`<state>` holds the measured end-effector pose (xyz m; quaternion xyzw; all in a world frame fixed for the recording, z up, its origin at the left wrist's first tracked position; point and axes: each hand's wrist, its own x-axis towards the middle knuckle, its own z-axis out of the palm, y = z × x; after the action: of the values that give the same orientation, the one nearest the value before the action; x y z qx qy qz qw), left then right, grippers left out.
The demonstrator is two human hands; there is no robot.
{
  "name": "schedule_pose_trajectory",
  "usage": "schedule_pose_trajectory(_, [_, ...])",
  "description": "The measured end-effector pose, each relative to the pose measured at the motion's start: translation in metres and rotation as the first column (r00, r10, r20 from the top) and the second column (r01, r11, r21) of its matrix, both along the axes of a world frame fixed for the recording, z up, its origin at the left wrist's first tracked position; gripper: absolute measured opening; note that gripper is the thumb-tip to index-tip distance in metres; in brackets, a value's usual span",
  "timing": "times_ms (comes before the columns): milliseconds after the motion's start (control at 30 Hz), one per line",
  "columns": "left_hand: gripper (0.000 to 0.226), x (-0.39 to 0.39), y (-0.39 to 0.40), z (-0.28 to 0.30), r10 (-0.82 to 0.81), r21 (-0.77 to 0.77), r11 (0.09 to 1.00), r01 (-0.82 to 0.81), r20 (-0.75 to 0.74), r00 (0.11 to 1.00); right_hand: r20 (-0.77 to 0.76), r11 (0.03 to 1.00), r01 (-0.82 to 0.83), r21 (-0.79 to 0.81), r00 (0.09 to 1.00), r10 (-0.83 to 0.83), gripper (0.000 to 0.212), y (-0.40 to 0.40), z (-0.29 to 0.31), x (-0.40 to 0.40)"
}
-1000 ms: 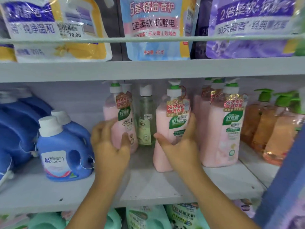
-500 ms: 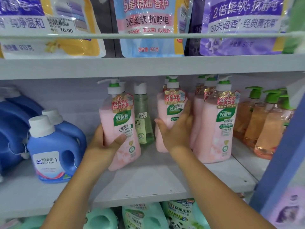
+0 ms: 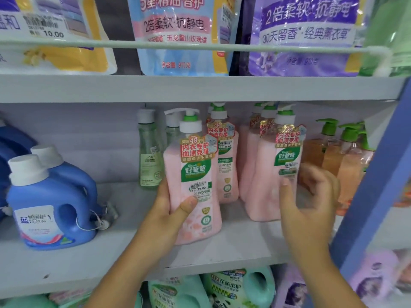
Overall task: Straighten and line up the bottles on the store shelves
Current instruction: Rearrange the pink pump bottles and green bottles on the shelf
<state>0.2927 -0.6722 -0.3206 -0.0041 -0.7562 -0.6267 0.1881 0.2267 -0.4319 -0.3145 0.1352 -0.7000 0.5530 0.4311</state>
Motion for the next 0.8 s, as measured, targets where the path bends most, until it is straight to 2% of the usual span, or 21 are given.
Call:
schedule_pose_trajectory(33, [0.048,-0.004,0.007,0.000,0.019,-0.013,1.000,-0.019,-0.003,1.000,0.086,1.000,-0.006,-0.008,0.996,0.007,0.054,0.006,0.003,-0.009])
schedule_pose_trajectory(100, [0.047,-0.012,0.018,-0.002,0.058,-0.067,0.996,-0.060,-0.019,0.998,0.288,0.991,-0.121,-0.047,0.949,0.130,0.082,0.011,0.007,-0.026])
schedule_pose_trajectory(167, [0.047,-0.020,0.024,-0.003,0.060,-0.101,0.993,-0.062,-0.023,0.998,0.370,0.982,-0.188,-0.013,0.911,0.180,0.101,0.014,0.001,-0.041])
schedule_pose_trajectory(300, [0.047,-0.032,0.034,0.000,-0.020,-0.050,0.999,0.020,0.018,1.000,0.484,0.968,-0.251,-0.016,0.845,0.227,0.103,0.016,-0.012,-0.053])
schedule_pose_trajectory(467, [0.042,-0.043,0.038,0.003,-0.004,-0.039,0.999,0.005,0.026,1.000,0.493,0.972,-0.231,-0.037,0.842,0.219,0.091,0.015,-0.015,-0.050])
schedule_pose_trajectory(633, [0.042,-0.048,0.040,0.004,-0.014,-0.005,1.000,0.014,0.007,1.000,0.466,0.983,-0.181,0.040,0.874,0.142,0.092,0.006,-0.014,-0.043])
schedule_pose_trajectory(800, [0.041,-0.051,0.036,0.003,0.008,-0.003,1.000,-0.008,0.007,1.000,0.465,0.974,-0.222,0.034,0.867,0.181,0.085,0.009,-0.015,-0.045])
